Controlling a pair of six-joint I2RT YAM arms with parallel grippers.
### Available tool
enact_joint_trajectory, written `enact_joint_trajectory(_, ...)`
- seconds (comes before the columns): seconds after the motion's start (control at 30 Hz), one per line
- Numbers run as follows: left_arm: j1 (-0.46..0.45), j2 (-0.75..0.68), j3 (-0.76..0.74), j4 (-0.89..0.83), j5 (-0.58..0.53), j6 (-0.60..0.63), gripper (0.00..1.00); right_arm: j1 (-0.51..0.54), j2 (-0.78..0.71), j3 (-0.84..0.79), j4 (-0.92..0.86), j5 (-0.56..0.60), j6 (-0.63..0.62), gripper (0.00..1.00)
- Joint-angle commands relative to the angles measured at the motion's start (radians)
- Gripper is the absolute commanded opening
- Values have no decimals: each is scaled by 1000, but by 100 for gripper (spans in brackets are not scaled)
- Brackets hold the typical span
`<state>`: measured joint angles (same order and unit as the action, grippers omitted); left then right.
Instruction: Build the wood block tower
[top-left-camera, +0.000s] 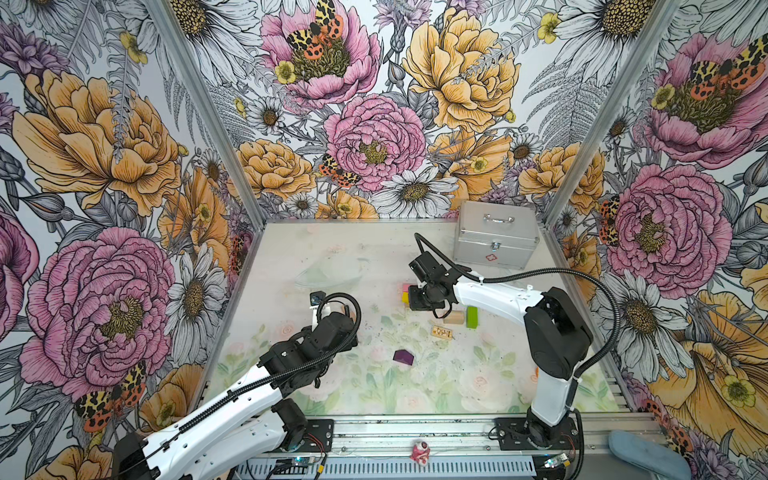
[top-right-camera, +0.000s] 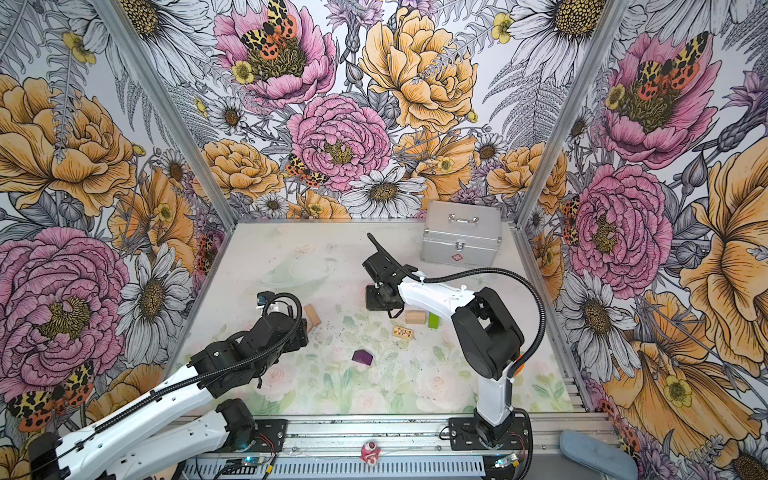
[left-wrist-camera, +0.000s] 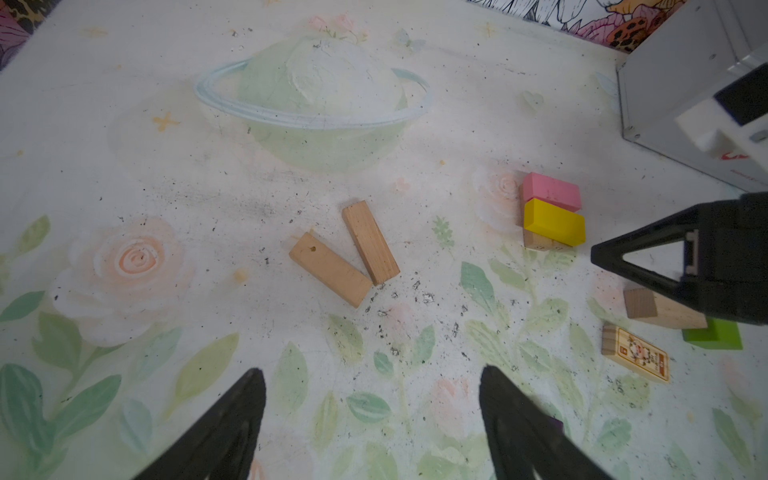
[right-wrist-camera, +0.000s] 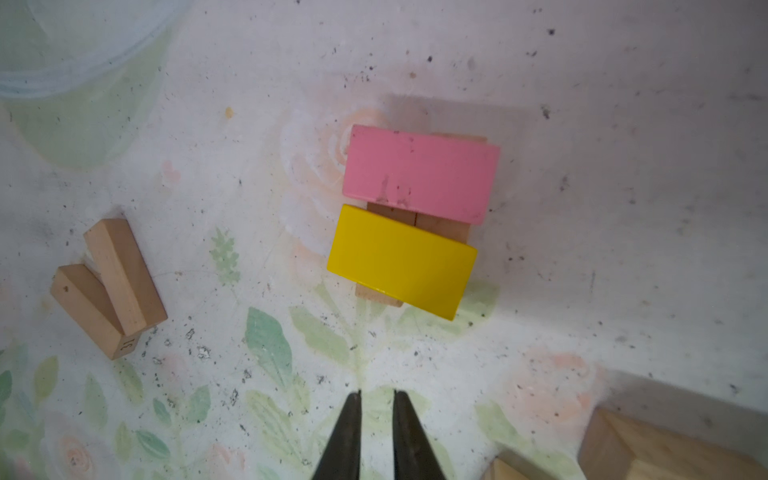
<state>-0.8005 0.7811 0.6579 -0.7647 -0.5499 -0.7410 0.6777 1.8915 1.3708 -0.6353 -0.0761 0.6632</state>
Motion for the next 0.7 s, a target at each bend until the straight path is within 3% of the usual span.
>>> enact_joint_trajectory(0.0,23,-28,-14,21,25,34,83,5,36,56,-3,-10,-13,15)
enact_joint_trajectory(0.67,96,-41,-17,55,56,74,84,-30,103,85,-29,-16,-22,12)
